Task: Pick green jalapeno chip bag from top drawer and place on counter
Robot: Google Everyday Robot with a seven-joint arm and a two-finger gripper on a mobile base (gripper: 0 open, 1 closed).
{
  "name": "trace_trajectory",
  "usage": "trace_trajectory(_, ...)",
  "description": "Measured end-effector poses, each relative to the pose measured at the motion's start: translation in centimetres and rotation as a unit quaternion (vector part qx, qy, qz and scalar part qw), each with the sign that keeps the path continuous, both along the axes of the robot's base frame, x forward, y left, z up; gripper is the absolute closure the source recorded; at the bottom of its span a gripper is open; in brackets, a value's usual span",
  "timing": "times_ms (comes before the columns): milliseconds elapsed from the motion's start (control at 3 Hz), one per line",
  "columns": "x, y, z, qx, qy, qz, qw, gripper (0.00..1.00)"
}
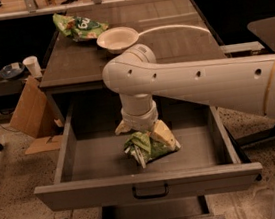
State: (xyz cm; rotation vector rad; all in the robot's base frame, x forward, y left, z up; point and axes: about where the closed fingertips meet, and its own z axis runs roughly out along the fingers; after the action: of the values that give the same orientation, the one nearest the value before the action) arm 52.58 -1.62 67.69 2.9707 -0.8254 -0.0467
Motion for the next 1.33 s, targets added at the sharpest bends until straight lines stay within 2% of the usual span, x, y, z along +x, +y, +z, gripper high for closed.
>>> trace_trajectory(333, -1.4, 0.7, -1.3, 0.033, 0.018, -0.008, 0.9993, 0.00)
trace_trajectory(667, -1.6, 1.5, -1.8, 0.066, 0.000, -0.038, 0.9971, 0.00)
trace_trajectory(1000, -0.9, 2.5, -1.7, 0.089, -0.021, -0.065, 0.9937, 0.00)
trace_trajectory(1333, 0.4, 4.4, -1.7, 0.098, -0.038, -0.080, 0.9912, 0.00)
